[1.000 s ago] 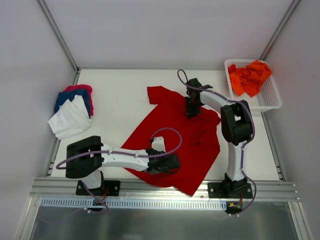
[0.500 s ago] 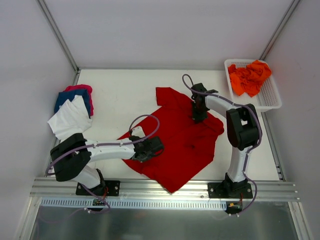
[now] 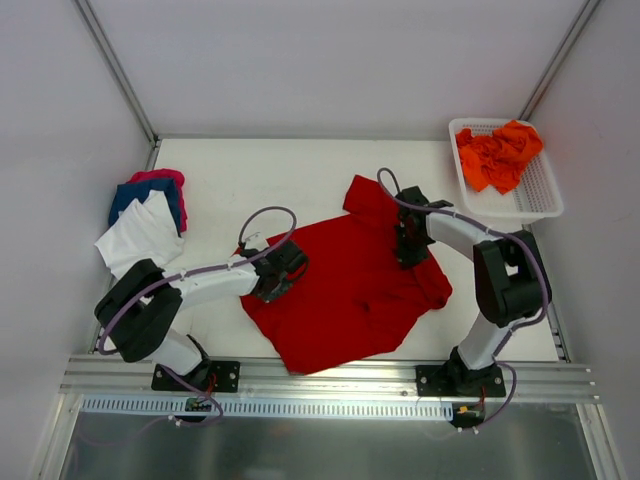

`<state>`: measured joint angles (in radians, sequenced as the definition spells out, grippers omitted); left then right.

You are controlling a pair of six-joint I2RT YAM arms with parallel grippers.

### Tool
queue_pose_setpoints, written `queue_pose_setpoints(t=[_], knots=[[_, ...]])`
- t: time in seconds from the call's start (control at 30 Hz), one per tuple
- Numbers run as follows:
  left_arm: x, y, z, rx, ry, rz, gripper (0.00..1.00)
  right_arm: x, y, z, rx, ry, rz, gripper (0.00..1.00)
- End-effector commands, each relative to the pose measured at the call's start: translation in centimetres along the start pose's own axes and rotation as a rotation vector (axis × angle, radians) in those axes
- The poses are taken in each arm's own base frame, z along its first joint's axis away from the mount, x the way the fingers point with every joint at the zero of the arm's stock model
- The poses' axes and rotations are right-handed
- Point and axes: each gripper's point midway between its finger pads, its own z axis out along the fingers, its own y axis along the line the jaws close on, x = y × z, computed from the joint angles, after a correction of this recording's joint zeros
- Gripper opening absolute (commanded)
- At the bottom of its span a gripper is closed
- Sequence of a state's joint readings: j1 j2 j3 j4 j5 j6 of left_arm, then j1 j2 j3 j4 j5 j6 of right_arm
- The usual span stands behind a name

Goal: Fold and stack the t-shirts
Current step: Flatten the tshirt out

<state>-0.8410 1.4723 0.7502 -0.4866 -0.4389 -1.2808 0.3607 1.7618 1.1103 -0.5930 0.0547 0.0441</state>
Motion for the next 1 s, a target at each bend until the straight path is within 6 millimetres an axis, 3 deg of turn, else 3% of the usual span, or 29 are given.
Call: queue_pose_setpoints(t=[0.0,0.17,0.47,0.6,0.7,0.8,0.97], knots=[[-1.6,0.3,1.1,-0.047,0.016,0.057,0.0,1.6,-0.1,-2.2,-0.023,-0.012,0.005,0.01],[-4.0,-0.7,2.1,-0.019,0.034,0.036,0.0,3.5,-0.2,-3.7,-0.041,-0.049,0.013,0.0],[-8.9,-1.7,3.5,-0.022,0.006,0.02,0.0,7.1,0.4,-4.6,-0.066,-0.08,0.016,0.0],[-9.5,-2.1,2.9,-0.004,-0.011,0.033,0.0,5.7,0.5,-6.6,-0.077,-0.171,0.031,0.0],[-9.8,-1.8,1.6,0.029,-0.029,0.018,0.0,3.5,1.0,-8.2,-0.084,-0.23,0.016,0.04],[-10.2,-1.3,0.0,0.068,-0.062,0.005,0.0,1.5,1.9,-8.3,-0.083,-0.222,-0.01,0.1],[-11.2,-0.8,-2.2,0.124,-0.115,0.035,0.0,-1.3,3.8,-5.7,-0.091,-0.174,-0.039,0.27]])
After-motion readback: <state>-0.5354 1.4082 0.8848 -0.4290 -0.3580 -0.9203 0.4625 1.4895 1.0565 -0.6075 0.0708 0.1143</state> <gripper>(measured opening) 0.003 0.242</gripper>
